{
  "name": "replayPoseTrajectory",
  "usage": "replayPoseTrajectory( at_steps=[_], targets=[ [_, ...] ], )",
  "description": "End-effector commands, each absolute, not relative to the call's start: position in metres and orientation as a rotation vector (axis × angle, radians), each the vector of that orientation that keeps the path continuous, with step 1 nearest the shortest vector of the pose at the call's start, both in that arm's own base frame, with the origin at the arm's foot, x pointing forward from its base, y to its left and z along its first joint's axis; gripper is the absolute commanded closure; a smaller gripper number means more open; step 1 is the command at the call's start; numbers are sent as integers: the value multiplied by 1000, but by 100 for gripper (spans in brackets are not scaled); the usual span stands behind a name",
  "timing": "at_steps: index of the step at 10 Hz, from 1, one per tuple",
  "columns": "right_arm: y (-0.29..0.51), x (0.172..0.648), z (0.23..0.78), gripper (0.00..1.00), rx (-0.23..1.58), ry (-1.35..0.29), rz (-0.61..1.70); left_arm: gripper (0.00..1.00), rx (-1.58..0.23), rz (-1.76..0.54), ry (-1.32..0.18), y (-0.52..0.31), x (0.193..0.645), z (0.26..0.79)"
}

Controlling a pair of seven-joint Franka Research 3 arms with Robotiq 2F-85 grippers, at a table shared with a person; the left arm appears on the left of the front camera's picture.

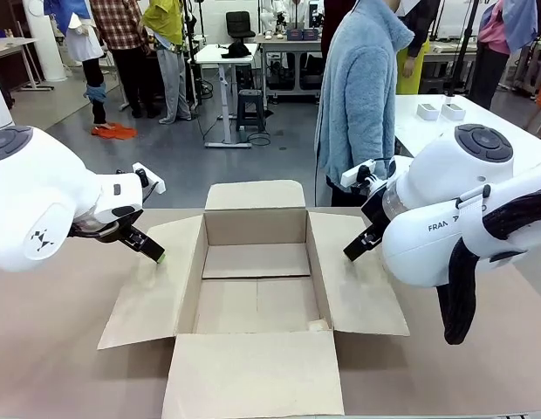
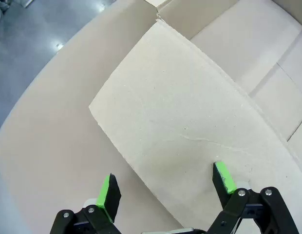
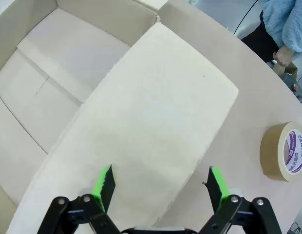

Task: Wrap the clocks to prevent damage.
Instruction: Open the side flaps of the Package Box.

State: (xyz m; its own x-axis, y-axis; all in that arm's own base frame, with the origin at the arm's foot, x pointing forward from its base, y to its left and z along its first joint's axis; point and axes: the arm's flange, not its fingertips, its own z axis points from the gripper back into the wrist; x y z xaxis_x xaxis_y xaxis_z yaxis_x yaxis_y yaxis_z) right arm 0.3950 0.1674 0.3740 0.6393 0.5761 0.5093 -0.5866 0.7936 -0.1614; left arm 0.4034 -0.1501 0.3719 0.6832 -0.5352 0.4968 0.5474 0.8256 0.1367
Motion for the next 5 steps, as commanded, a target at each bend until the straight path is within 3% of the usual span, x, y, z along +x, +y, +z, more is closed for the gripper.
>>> replayPoseTrajectory(
  at_steps=[1, 5],
  targets=[
    [167, 395, 374, 0, 20, -574, 663, 0, -23, -607, -550, -150, 403, 372],
    [167, 395, 374, 0, 20, -574, 663, 0, -23, -607, -550, -150, 403, 372]
  ],
)
